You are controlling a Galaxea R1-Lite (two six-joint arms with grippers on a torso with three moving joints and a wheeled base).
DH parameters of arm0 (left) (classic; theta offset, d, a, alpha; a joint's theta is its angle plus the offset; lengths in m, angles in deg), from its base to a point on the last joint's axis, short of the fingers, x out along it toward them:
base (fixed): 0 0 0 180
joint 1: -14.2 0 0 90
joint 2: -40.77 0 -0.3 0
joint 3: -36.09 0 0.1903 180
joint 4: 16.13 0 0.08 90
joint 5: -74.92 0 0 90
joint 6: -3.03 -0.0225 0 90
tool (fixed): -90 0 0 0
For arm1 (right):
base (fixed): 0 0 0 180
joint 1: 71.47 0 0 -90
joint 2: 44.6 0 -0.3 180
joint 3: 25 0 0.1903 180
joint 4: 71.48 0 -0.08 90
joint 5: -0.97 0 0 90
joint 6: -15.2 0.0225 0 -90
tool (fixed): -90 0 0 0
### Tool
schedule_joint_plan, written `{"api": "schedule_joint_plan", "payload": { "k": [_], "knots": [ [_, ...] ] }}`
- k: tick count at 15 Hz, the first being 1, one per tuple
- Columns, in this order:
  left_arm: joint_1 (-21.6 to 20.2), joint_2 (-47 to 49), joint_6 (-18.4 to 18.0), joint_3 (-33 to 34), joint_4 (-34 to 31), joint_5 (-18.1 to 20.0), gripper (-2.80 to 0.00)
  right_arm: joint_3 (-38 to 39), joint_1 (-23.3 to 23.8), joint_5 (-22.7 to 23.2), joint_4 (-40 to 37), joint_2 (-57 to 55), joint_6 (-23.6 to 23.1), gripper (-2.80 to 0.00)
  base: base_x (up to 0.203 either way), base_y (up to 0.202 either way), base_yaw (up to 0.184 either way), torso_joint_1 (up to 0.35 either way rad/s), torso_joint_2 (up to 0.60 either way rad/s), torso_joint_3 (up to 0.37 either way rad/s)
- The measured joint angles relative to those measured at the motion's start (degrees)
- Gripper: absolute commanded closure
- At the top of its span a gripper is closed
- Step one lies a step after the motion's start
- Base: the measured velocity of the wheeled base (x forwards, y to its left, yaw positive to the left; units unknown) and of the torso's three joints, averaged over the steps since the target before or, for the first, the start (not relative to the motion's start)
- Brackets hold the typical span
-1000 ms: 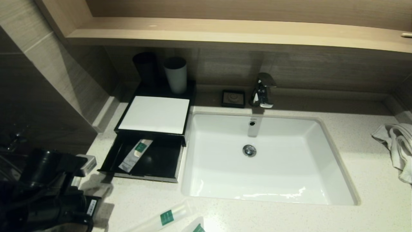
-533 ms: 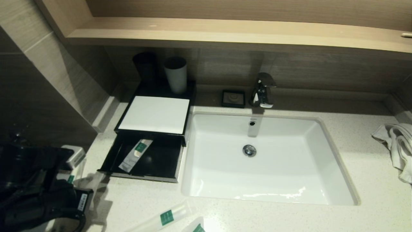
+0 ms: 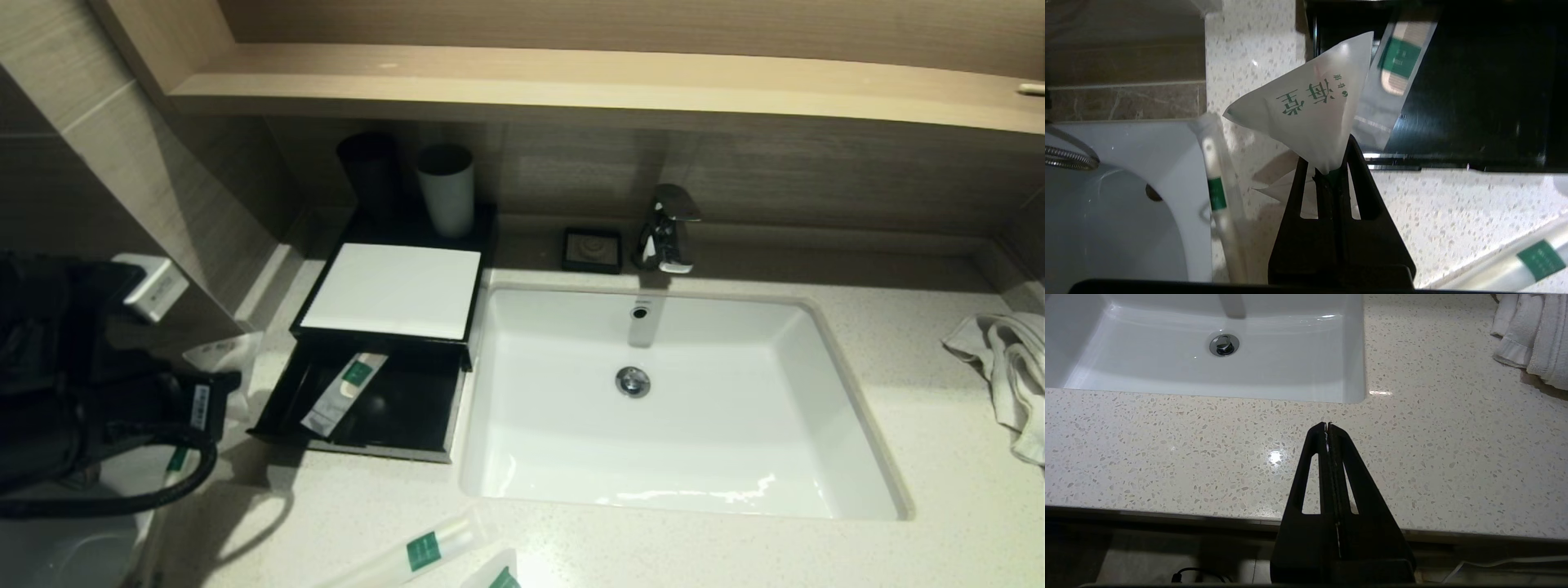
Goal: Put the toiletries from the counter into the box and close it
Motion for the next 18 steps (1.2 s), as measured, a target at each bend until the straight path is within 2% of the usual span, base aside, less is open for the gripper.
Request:
{"api": "schedule_joint_plan", "payload": {
  "k": [6,9,12,18],
  "knots": [
    [0.59,12.04,1.92,-11.54,1.47,0.35,0.0,0.0,0.0,-0.02,0.0,0.0,0.0,0.0,0.0,0.0,0.0,0.0,0.0,0.0],
    [0.85,14.82,2.38,-10.9,3.72,0.57,0.0,0.0,0.0,-0.02,0.0,0.0,0.01,0.0,0.0,0.0,0.0,0.0,0.0,0.0],
    [0.9,16.74,2.33,-9.92,4.66,2.93,0.0,0.0,0.0,0.0,-0.01,0.0,0.0,0.0,0.0,0.0,0.0,0.0,0.0,0.0],
    [0.76,17.16,2.41,-9.06,4.66,3.03,0.0,0.0,0.0,0.0,-0.01,0.0,-0.03,0.0,0.0,0.0,0.0,0.0,0.0,0.0]
  ]
}}
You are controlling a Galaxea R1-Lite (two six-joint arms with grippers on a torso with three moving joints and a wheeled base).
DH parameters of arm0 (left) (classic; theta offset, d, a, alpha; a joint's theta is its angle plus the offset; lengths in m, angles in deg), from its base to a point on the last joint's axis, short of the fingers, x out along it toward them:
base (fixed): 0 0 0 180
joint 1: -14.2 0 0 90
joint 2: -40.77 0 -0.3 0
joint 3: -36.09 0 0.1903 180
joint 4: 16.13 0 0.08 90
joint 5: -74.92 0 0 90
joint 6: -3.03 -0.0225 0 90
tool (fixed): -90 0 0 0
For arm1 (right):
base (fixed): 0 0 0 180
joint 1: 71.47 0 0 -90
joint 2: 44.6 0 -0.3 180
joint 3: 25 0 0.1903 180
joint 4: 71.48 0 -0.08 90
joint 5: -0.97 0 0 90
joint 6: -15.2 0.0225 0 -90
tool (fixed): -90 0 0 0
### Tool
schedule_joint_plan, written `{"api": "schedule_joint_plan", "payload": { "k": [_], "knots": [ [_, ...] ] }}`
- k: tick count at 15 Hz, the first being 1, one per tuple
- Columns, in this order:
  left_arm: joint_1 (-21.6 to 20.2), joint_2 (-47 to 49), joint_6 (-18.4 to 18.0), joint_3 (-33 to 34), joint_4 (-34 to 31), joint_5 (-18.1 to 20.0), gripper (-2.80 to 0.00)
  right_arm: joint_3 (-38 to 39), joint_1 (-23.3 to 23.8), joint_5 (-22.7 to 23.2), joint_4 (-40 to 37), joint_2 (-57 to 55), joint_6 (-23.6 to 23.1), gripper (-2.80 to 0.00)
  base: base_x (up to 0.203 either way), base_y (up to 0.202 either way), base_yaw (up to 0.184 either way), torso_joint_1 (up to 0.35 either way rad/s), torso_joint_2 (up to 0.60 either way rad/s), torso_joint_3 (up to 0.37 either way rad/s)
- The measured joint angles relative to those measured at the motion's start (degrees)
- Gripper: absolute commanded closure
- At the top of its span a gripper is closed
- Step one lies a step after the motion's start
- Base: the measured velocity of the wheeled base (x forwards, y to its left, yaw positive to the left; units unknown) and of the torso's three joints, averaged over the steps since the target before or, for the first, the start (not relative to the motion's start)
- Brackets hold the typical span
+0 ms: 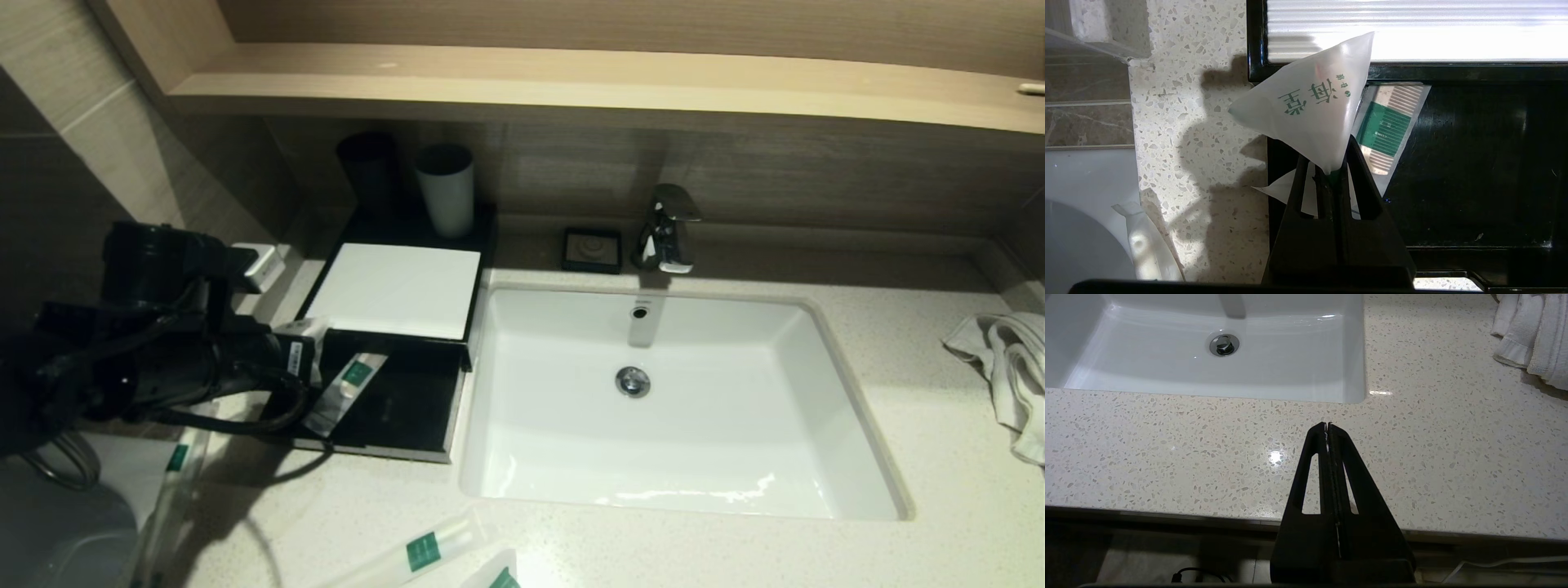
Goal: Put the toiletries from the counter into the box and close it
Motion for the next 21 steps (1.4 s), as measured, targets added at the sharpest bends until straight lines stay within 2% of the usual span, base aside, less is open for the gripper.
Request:
{"api": "schedule_joint_plan", "payload": {
  "k": [21],
  "knots": [
    [2.67,1.4,0.04,2.6,-0.72,0.35,0.0,0.0,0.0,0.0,0.01,0.0,0.01,0.0,0.0,0.0,0.0,0.0,0.0,0.0]
  ]
}}
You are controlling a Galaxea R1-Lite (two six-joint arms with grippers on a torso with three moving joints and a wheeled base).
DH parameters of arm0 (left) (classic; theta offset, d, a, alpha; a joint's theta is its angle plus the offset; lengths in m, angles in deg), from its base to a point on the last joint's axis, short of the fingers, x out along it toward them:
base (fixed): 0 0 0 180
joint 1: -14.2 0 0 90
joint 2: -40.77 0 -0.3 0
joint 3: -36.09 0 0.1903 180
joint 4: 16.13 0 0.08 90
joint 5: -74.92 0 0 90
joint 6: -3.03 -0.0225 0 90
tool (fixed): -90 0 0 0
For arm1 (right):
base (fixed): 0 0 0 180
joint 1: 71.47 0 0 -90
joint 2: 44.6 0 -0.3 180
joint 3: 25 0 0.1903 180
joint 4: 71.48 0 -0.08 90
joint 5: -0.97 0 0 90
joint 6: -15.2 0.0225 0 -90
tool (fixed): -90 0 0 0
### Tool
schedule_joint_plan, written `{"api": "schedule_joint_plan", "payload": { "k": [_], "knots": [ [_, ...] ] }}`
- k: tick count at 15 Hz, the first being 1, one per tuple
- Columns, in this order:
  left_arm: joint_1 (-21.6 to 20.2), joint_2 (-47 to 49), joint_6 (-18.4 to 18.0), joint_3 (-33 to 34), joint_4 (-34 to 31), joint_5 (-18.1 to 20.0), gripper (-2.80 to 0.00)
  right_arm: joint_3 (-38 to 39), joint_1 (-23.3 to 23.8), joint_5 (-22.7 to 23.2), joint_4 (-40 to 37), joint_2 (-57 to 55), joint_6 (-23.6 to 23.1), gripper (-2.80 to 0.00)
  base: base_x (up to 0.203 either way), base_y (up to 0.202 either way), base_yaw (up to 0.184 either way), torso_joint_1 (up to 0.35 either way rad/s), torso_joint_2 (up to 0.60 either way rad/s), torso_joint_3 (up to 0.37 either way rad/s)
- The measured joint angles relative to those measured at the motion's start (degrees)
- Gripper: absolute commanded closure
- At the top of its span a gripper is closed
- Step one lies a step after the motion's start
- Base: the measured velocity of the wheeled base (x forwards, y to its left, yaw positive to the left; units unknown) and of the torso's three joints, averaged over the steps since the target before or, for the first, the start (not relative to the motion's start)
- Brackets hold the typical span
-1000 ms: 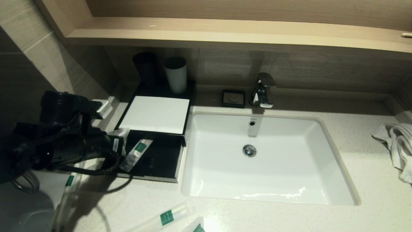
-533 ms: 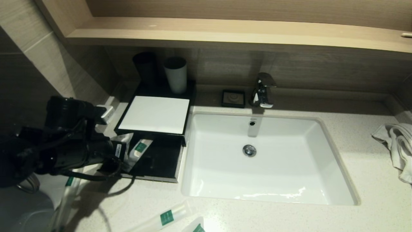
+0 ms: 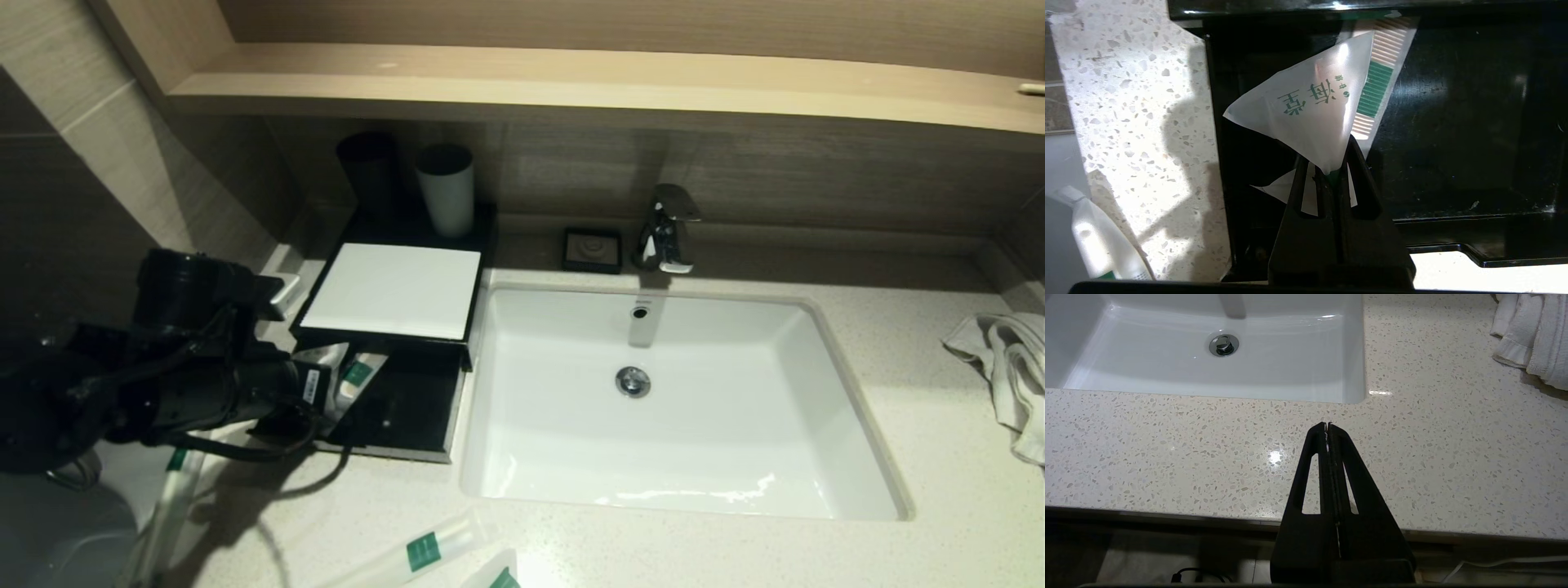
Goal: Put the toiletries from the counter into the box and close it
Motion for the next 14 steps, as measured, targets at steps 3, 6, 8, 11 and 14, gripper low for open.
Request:
{"api": "schedule_joint_plan", "payload": {
  "k": [3,6,8,11,14],
  "knots": [
    [0.3,0.92,0.07,0.11,0.07,0.01,0.0,0.0,0.0,0.0,0.0,0.0,0.02,0.0,0.0,0.0,0.0,0.0,0.0,0.0],
    [0.33,2.1,0.04,-0.02,0.33,0.03,0.0,0.0,0.0,0.02,-0.01,0.0,0.01,0.0,0.0,0.0,0.0,0.0,0.0,0.0],
    [0.33,2.67,0.28,-0.3,0.44,0.09,0.0,0.0,0.0,0.02,-0.01,0.0,0.01,0.0,0.0,0.0,0.0,0.0,0.0,0.0],
    [0.33,3.06,0.62,-0.61,0.9,0.11,0.0,0.0,0.0,0.0,-0.01,0.0,0.01,0.0,0.0,0.0,0.0,0.0,0.0,0.0],
    [0.44,3.17,1.63,-0.77,2.18,0.11,0.0,0.0,0.0,0.0,-0.01,0.0,0.01,0.0,0.0,0.0,0.0,0.0,0.0,0.0]
  ]
}}
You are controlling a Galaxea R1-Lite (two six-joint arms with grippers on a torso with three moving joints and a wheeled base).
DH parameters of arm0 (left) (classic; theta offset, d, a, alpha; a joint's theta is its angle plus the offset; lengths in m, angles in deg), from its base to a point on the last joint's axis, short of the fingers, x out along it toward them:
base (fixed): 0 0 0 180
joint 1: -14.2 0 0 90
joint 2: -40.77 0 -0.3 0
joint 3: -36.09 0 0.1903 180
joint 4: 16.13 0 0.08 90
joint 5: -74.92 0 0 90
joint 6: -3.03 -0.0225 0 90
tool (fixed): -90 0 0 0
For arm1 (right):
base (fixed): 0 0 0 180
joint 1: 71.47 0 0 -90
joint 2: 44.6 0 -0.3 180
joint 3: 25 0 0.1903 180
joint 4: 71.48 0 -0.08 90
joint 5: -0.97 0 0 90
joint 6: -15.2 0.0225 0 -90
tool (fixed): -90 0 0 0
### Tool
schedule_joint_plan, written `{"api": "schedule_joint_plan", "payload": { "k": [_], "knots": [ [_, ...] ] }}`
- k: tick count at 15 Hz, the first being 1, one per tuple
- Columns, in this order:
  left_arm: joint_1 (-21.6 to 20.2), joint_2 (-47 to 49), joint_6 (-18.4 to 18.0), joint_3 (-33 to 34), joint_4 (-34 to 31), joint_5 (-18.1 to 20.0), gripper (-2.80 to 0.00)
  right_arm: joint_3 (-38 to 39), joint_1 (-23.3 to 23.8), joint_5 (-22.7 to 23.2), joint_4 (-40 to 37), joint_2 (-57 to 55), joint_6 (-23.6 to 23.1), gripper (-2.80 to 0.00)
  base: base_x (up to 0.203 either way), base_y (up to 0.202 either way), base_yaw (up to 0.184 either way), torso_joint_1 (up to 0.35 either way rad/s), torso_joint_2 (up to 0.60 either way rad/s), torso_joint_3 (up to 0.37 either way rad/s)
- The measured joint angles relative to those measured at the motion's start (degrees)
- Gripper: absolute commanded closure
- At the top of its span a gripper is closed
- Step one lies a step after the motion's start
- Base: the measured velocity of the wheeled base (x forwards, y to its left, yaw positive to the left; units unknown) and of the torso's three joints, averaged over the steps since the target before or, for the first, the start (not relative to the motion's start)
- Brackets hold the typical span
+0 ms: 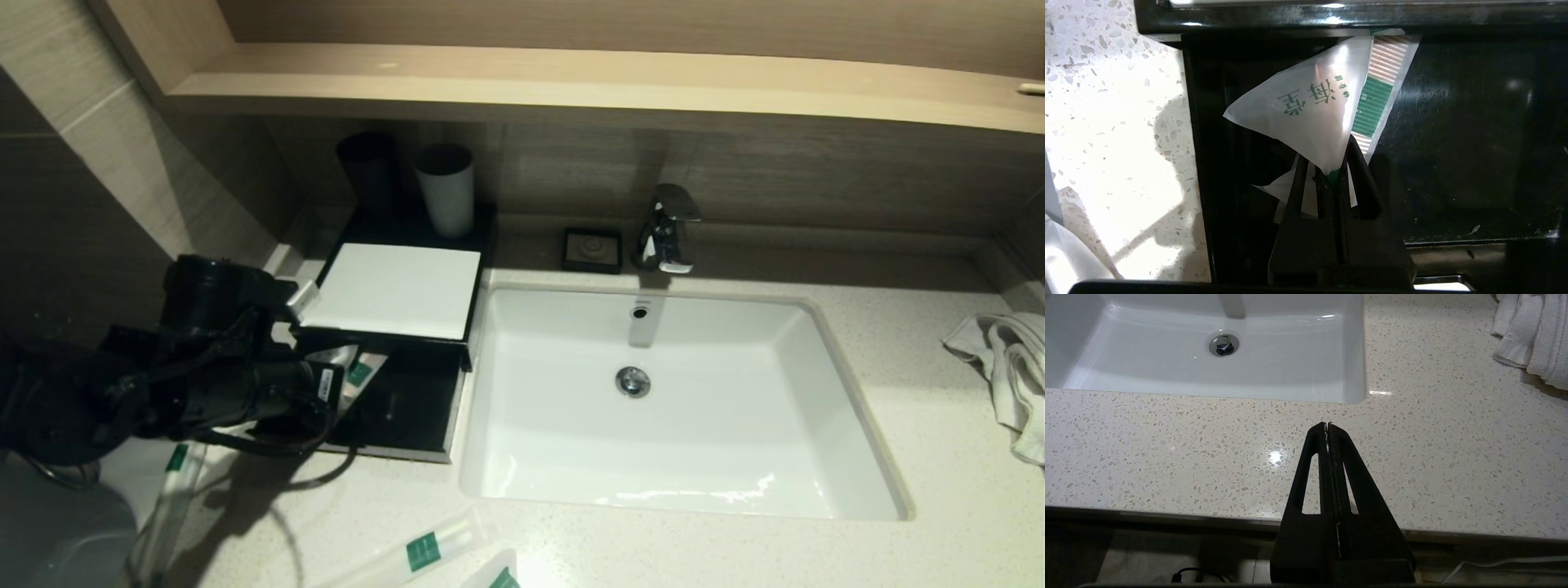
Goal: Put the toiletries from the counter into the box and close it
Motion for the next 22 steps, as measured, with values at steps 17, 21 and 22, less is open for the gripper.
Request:
{"api": "schedule_joint_plan", "payload": {
  "k": [17,21,22],
  "knots": [
    [0.66,-2.02,2.26,-0.11,1.5,-0.02,-2.8,0.0,0.0,0.02,0.01,0.0,0.0,0.0,0.0,0.0,0.0,0.0,0.0,0.0],
    [0.67,-2.95,2.99,-0.11,2.54,-0.02,-2.8,0.0,0.0,-0.05,0.01,0.0,-0.03,0.0,0.0,0.0,0.0,0.0,0.0,0.0],
    [0.67,-3.25,3.02,-0.11,2.61,0.02,-2.8,0.0,0.0,-0.01,0.01,0.0,-0.01,0.0,0.0,0.0,0.0,0.0,0.0,0.0]
  ]
}}
